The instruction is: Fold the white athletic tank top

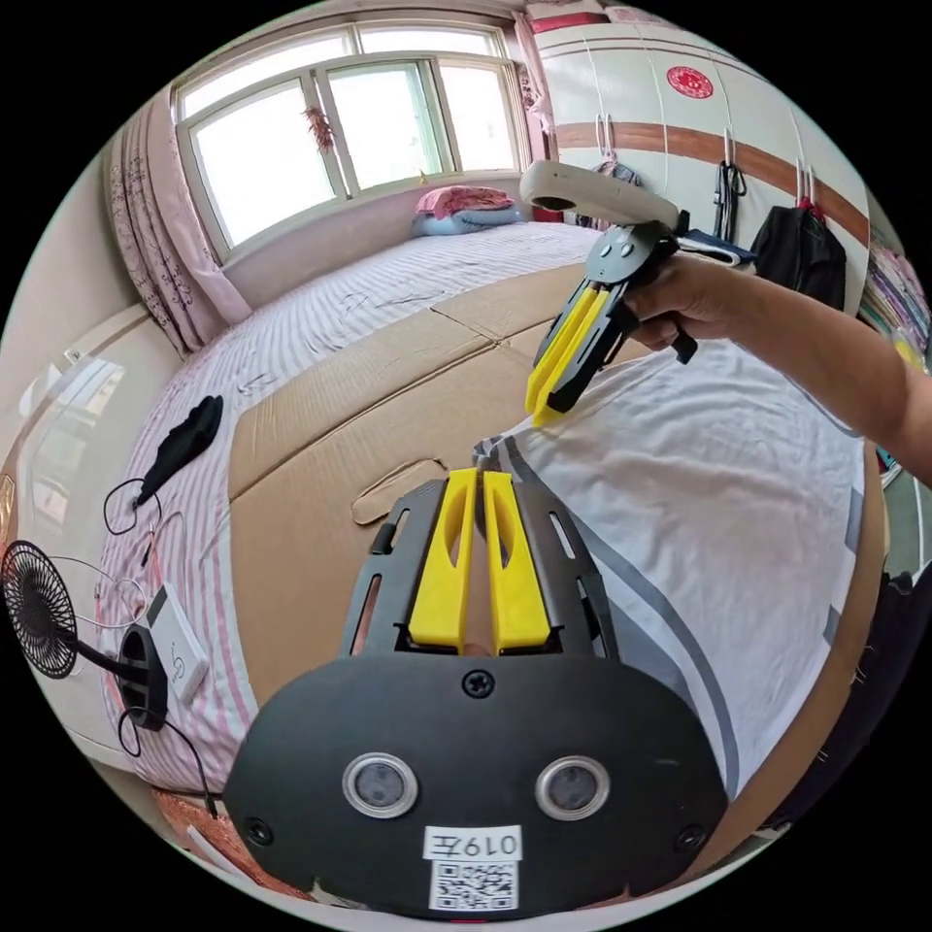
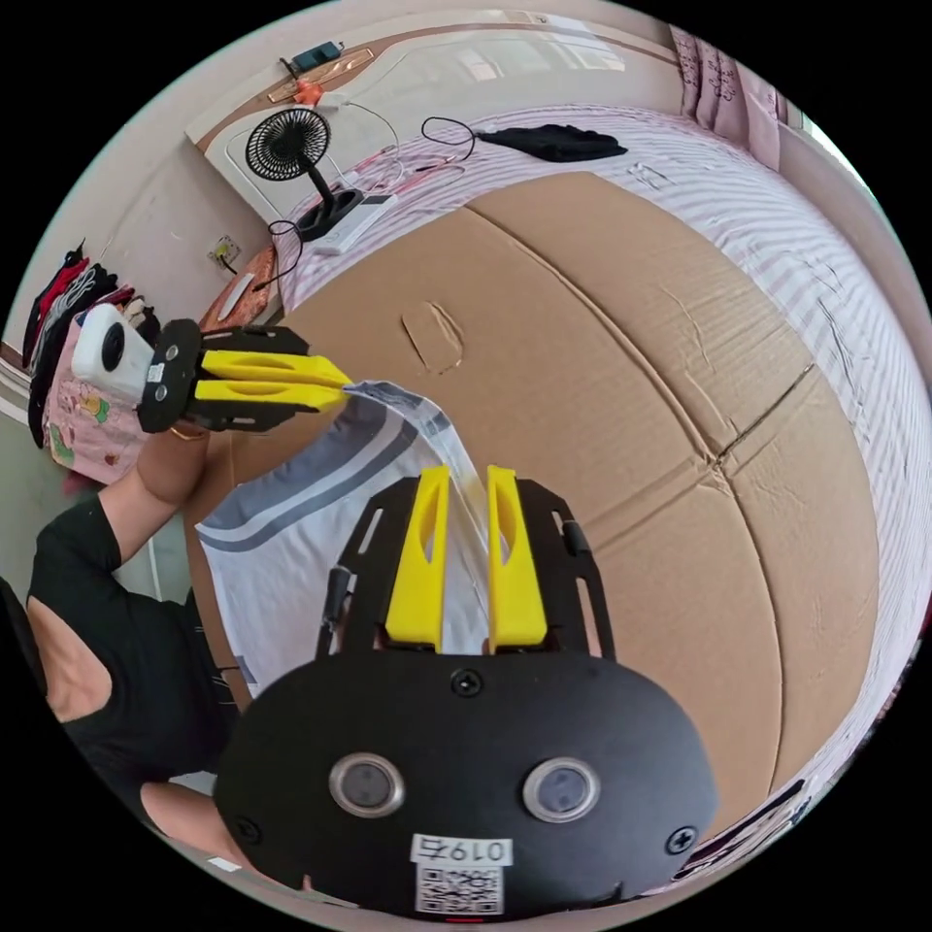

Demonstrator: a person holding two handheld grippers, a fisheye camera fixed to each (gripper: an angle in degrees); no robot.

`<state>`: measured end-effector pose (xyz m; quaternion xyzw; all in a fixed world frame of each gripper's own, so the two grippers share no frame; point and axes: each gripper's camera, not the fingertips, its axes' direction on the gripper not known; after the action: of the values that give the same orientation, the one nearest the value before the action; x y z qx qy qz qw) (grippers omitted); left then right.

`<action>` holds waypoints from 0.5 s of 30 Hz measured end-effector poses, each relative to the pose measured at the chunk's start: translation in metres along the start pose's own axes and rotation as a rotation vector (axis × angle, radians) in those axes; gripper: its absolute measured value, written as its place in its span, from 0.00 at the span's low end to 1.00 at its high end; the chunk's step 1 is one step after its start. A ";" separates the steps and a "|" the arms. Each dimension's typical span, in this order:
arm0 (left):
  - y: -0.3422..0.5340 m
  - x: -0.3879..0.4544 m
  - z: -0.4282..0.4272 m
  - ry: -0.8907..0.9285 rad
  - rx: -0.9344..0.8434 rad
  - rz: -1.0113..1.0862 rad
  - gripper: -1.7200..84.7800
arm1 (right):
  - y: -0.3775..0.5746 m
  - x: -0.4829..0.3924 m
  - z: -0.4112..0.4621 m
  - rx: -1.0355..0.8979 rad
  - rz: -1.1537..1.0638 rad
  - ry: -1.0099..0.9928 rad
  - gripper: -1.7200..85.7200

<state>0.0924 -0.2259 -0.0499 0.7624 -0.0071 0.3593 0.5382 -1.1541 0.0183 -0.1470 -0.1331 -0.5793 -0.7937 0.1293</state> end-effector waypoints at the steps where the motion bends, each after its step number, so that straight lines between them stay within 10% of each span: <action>1: 0.001 0.001 -0.005 -0.004 0.022 -0.011 0.03 | -0.001 0.005 0.000 -0.003 -0.006 0.025 0.05; 15: 0.006 0.008 0.016 -0.045 -0.131 -0.163 0.03 | 0.013 0.060 -0.035 0.170 -0.022 0.065 0.01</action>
<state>0.1041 -0.2384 -0.0432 0.7314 0.0192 0.2959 0.6141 -1.2073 -0.0217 -0.1237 -0.0894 -0.6415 -0.7470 0.1501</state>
